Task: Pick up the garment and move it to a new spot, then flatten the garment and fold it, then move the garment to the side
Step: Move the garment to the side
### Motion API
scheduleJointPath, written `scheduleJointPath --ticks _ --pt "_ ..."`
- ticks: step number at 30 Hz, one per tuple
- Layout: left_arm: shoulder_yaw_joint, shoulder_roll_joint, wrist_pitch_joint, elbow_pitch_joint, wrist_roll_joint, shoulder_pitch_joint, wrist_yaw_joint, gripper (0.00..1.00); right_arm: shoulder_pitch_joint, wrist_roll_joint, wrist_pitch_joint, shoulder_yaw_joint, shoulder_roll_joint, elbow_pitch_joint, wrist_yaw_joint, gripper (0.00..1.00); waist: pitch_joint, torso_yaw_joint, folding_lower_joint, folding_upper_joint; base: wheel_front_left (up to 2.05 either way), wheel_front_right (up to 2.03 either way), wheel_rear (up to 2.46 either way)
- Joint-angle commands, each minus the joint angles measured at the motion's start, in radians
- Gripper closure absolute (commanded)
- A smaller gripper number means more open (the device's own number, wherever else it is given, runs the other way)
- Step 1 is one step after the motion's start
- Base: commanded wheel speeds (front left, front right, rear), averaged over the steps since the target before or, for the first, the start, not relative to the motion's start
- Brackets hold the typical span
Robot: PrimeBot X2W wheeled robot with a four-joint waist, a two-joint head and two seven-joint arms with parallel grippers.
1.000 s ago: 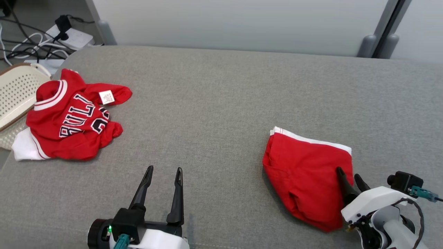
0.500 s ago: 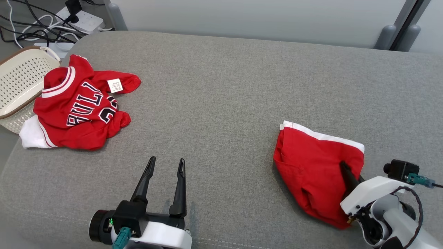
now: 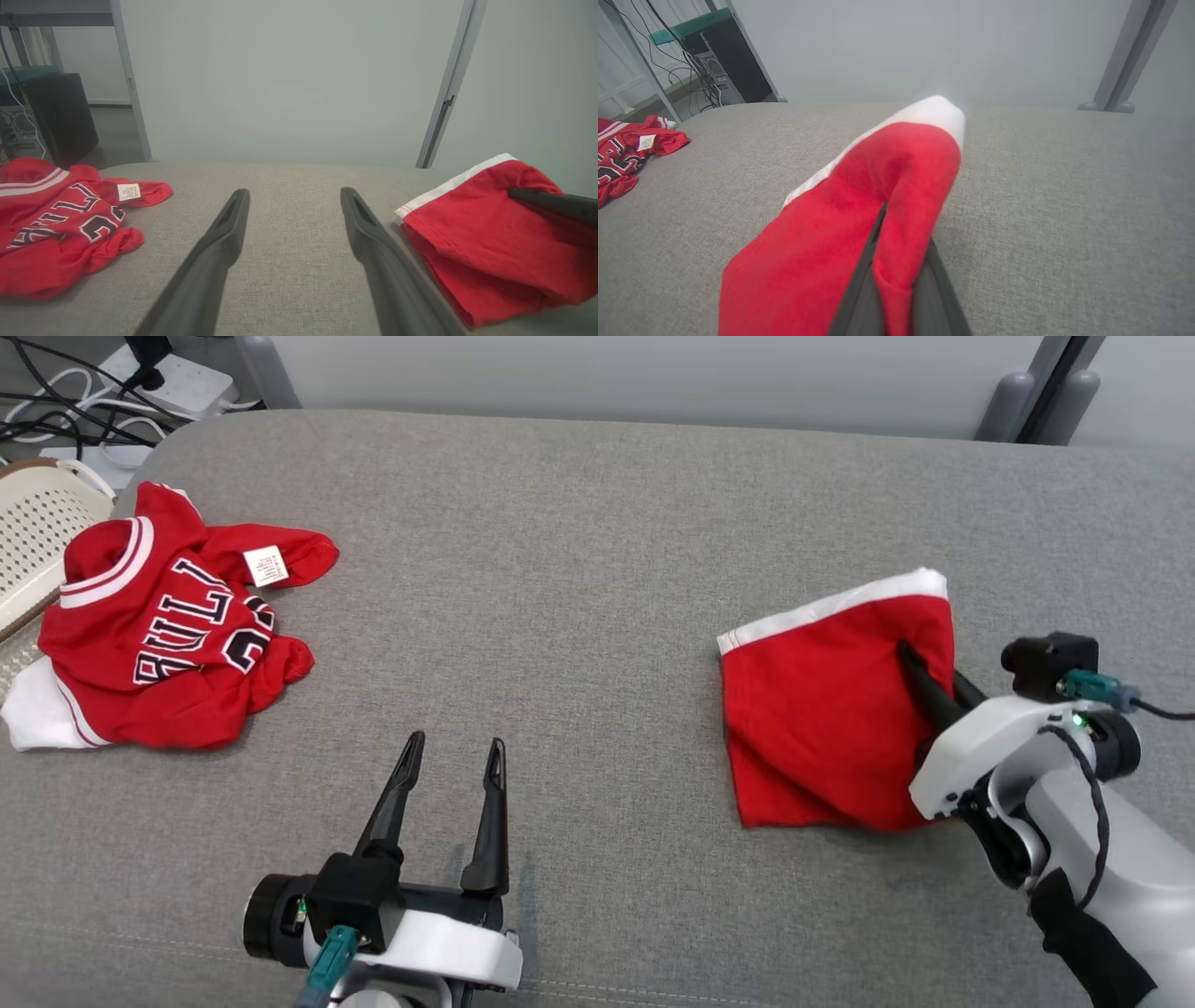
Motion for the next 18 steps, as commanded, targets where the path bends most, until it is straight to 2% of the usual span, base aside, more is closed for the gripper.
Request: scheduleJointPath --ticks 1,8,18 --pt "0.027 0.002 -0.006 -0.024 0.012 -0.055 -0.006 0.00 -0.035 -0.021 -0.014 0.015 -0.008 -0.024 0.000 1.00 0.012 -0.010 0.0000 0.0000 0.00 0.00 0.00" --pt "0.016 0.002 -0.006 -0.016 0.024 -0.104 -0.020 0.00 -0.142 -0.064 -0.015 0.061 -0.010 -0.010 0.000 1.00 0.053 -0.049 0.0000 0.0000 0.00 0.00 0.00" --pt "-0.007 0.002 -0.006 0.009 0.060 -0.187 -0.050 0.00 -0.186 -0.062 -0.015 0.039 0.002 -0.026 0.000 1.00 0.110 -0.229 0.0000 0.0000 0.00 0.00 0.00"
